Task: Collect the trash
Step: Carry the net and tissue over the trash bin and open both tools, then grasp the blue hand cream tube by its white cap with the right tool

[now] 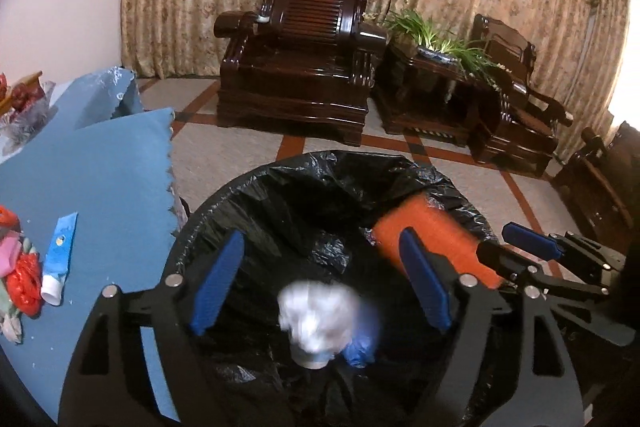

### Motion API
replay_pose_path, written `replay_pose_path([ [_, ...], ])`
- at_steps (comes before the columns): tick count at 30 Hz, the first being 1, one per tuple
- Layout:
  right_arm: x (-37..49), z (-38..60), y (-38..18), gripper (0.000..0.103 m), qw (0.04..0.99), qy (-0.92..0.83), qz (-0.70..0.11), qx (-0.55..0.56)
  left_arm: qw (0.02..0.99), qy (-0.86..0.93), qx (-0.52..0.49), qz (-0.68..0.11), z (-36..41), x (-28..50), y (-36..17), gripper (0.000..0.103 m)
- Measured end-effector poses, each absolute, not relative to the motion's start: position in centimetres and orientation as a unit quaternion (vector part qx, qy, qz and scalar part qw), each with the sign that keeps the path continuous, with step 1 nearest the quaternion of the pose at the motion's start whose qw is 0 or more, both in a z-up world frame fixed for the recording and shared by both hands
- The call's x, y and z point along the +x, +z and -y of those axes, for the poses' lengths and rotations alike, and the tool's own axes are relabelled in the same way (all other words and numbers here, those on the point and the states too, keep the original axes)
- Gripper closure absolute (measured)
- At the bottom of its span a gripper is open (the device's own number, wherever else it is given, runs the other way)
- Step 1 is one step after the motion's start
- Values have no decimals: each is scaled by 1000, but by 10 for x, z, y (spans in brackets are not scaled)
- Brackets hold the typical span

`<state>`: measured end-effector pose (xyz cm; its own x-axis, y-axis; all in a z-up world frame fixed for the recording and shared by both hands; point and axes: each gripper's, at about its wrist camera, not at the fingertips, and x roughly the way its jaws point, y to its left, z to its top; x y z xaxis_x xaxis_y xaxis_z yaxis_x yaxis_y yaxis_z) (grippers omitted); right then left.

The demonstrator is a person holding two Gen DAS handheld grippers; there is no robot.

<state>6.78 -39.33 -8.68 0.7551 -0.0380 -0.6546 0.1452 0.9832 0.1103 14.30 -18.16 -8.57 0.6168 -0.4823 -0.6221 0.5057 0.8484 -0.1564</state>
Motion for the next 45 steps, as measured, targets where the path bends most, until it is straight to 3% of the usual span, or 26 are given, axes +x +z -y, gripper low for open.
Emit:
replay_pose_path([
  [4, 64, 393, -84, 29, 936, -56, -340, 76, 904, -267, 15, -333, 172, 140, -80, 17],
  [6, 60, 390, -79, 10, 939, -58, -330, 76, 909, -258, 11, -327, 160, 138, -74, 14],
  [8, 58, 386, -75, 6, 942, -53, -323, 74, 914, -246, 6, -321, 150, 138, -68, 13],
  [23, 80, 309, -47, 6, 953, 23, -295, 60, 950, -115, -8, -289, 26, 118, -39, 9],
  [45, 156, 160, -53, 6, 947, 134, -293, 17, 953, 54, -24, -297, -139, 122, -63, 9],
])
